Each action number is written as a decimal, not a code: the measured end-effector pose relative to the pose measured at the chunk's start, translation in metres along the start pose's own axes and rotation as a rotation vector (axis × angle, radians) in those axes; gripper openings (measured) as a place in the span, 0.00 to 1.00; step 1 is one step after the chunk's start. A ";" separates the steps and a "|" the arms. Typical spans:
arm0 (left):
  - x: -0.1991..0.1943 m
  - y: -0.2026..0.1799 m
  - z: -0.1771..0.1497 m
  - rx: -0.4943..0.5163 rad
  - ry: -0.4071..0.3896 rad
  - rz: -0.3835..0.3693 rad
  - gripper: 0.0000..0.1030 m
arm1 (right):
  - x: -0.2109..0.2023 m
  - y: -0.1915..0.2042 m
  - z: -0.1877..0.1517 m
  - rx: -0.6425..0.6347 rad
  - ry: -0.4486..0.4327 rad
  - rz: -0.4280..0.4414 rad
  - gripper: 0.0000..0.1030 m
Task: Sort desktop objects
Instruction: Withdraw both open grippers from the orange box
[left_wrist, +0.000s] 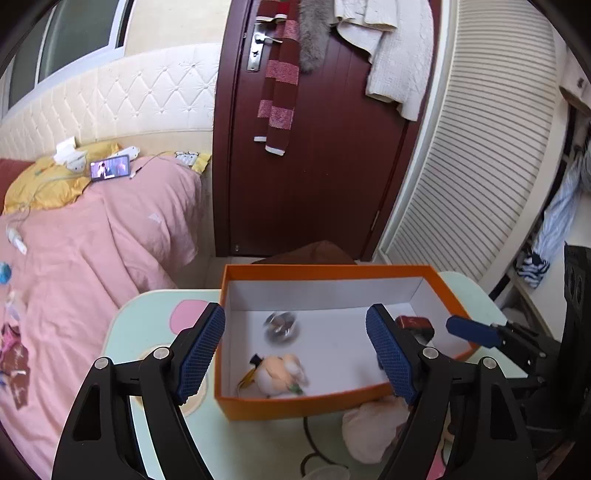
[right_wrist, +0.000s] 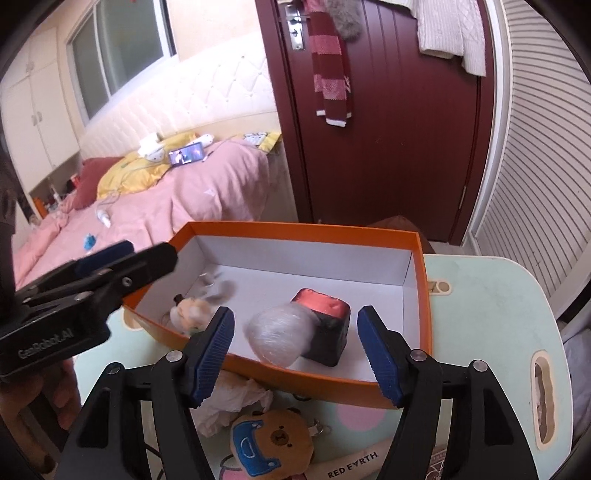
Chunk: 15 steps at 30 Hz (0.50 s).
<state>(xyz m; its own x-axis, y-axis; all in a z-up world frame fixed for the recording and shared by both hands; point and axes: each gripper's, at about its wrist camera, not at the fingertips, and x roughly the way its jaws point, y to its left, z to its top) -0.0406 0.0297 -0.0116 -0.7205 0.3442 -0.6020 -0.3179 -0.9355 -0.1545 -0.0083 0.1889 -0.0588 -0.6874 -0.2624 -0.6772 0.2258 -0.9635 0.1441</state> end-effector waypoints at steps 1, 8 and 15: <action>-0.002 0.000 0.000 0.004 0.002 0.002 0.77 | -0.001 0.000 0.000 0.000 0.001 0.000 0.67; -0.024 0.013 -0.013 -0.031 0.039 -0.003 0.77 | -0.015 0.001 -0.011 -0.014 0.003 0.004 0.67; -0.050 0.027 -0.042 -0.075 0.103 0.016 0.77 | -0.046 0.005 -0.028 -0.064 -0.010 -0.005 0.67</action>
<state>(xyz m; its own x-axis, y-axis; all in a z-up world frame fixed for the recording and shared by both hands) 0.0121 -0.0163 -0.0186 -0.6564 0.3230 -0.6818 -0.2571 -0.9454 -0.2004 0.0438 0.1977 -0.0476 -0.6957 -0.2580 -0.6704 0.2658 -0.9595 0.0935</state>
